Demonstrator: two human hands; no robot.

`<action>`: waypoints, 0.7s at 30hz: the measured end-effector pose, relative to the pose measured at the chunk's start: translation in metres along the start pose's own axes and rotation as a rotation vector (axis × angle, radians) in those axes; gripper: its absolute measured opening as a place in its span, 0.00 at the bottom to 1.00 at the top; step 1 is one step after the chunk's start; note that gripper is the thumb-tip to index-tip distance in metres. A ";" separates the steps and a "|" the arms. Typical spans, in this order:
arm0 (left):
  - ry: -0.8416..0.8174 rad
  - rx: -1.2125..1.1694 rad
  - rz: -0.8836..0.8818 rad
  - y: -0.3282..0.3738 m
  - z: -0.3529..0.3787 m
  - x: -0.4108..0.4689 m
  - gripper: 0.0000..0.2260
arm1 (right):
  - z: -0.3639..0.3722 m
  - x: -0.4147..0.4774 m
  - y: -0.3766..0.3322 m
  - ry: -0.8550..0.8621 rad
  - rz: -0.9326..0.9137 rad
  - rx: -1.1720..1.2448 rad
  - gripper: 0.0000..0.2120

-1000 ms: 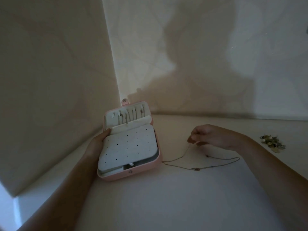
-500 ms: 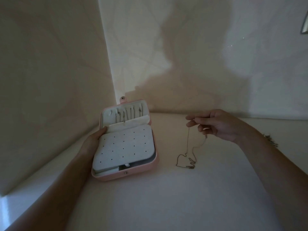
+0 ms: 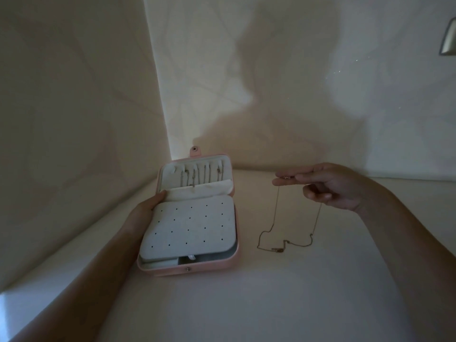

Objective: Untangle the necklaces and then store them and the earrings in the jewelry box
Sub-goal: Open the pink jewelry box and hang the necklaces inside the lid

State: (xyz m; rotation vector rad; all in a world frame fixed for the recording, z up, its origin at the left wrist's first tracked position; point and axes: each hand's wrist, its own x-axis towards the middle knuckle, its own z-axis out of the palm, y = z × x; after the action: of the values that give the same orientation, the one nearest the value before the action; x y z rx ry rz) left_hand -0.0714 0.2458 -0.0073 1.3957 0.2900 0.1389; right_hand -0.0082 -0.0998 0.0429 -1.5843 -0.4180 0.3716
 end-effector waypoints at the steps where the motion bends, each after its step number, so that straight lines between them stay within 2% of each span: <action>1: 0.007 -0.003 -0.004 0.001 0.001 -0.001 0.15 | -0.002 -0.002 -0.001 0.003 0.008 0.019 0.14; 6: 0.002 0.036 -0.006 0.000 0.011 -0.006 0.14 | -0.009 -0.005 0.001 -0.003 0.058 0.075 0.21; 10: -0.025 0.056 -0.010 -0.001 0.020 -0.010 0.16 | -0.017 0.006 0.021 0.139 0.100 -0.017 0.18; 15: -0.042 0.075 -0.004 -0.002 0.026 -0.012 0.14 | -0.018 0.030 0.056 0.348 0.082 -0.569 0.18; 18: -0.017 0.069 -0.003 -0.002 0.026 -0.011 0.14 | -0.013 0.035 0.063 0.345 0.011 -0.896 0.17; 21: -0.024 0.079 -0.009 -0.002 0.026 -0.011 0.15 | -0.007 0.032 0.058 0.337 0.008 -1.099 0.15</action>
State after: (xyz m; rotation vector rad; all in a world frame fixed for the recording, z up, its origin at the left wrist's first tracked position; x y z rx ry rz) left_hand -0.0747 0.2177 -0.0037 1.4736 0.2840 0.1045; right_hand 0.0253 -0.0932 -0.0140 -2.6584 -0.3645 -0.1866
